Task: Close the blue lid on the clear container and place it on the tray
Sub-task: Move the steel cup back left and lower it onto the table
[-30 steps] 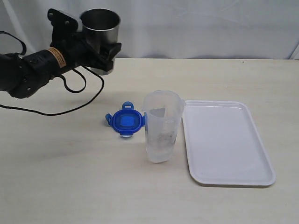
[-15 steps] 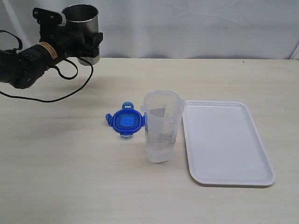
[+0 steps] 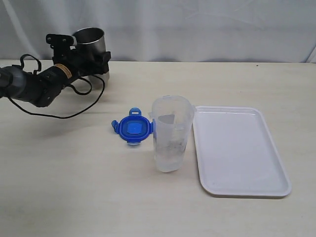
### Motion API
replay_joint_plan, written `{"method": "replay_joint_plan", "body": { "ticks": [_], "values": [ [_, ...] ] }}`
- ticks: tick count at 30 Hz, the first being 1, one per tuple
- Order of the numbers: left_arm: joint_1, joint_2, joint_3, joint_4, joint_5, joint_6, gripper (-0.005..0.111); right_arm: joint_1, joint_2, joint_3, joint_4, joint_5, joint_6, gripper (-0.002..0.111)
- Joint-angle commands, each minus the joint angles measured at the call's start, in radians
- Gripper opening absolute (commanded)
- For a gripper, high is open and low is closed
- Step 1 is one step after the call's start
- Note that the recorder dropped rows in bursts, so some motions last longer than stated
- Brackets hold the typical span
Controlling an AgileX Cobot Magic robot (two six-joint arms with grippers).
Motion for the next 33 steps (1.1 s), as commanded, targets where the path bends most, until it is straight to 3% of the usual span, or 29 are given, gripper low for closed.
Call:
{"method": "replay_joint_plan", "body": {
  "ticks": [1, 14, 17, 23, 25, 28, 33],
  "values": [
    [0.0, 0.021, -0.019, -0.025, -0.074, -0.019, 0.0, 0.003, -0.004, 0.004, 0.002, -0.002, -0.004, 0.005],
    [0.0, 0.032, -0.019, 0.013, -0.028, -0.043, 0.001, 0.003, -0.004, 0.004, 0.002, -0.002, -0.004, 0.005],
    [-0.003, 0.032, -0.019, 0.03, -0.002, -0.043, 0.011, 0.003, -0.004, 0.004, 0.002, -0.002, -0.004, 0.005],
    [-0.006, 0.032, -0.019, 0.08, 0.023, -0.03, 0.059, 0.003, -0.004, 0.004, 0.002, -0.002, -0.004, 0.005],
    [-0.006, 0.032, -0.019, 0.08, 0.019, -0.011, 0.07, 0.003, -0.004, 0.004, 0.002, -0.002, -0.004, 0.005],
    [-0.006, 0.032, -0.019, 0.088, 0.016, -0.007, 0.08, 0.003, -0.004, 0.004, 0.002, -0.002, -0.004, 0.005],
    [-0.006, 0.032, -0.019, 0.09, 0.016, -0.008, 0.079, 0.003, -0.004, 0.004, 0.002, -0.002, -0.004, 0.005]
  ]
}}
